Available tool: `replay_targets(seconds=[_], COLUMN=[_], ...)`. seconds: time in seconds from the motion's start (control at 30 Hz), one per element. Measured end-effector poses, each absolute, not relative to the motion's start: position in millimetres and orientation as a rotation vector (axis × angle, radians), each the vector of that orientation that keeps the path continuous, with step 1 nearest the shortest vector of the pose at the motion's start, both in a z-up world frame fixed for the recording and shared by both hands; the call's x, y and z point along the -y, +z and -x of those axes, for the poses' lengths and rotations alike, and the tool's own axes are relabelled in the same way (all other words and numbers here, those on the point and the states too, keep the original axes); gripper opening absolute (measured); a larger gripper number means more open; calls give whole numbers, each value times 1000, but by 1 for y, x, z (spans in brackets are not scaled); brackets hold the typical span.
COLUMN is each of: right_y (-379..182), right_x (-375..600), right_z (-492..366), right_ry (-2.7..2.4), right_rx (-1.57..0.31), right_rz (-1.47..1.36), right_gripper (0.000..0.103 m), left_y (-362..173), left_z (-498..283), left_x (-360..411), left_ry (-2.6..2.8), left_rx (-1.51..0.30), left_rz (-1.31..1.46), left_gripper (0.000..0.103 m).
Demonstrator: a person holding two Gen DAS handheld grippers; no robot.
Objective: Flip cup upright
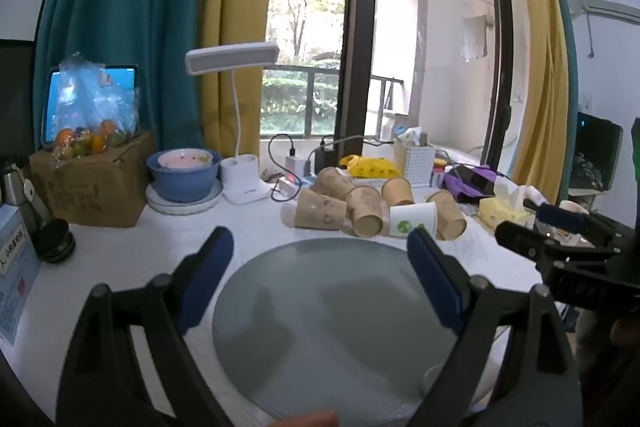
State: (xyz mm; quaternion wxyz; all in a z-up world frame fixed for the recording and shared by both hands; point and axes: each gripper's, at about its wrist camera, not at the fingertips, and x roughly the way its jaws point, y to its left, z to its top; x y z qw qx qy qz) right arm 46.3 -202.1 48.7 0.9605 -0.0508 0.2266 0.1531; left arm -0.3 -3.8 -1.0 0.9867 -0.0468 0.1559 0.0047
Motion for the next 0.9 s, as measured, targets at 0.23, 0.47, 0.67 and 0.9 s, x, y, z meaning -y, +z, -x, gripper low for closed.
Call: replay_targets(seconds=[0.23, 0.47, 0.67, 0.9], right_y=[49, 49, 49, 49], right_x=[200, 201, 197, 198], right_z=[-44, -44, -43, -43], right_ry=[310, 311, 311, 312], right_rx=[-461, -463, -463, -463], right_rz=[106, 107, 109, 108], right_gripper=[86, 86, 86, 86], left_y=[-2, 0, 1, 1], left_z=[0, 0, -1, -1], left_x=[3, 2, 0, -3], left_ry=[-2, 0, 5, 9], left_rx=[-321, -322, -321, -320], left_rz=[106, 106, 109, 113], left_gripper=[90, 90, 90, 90])
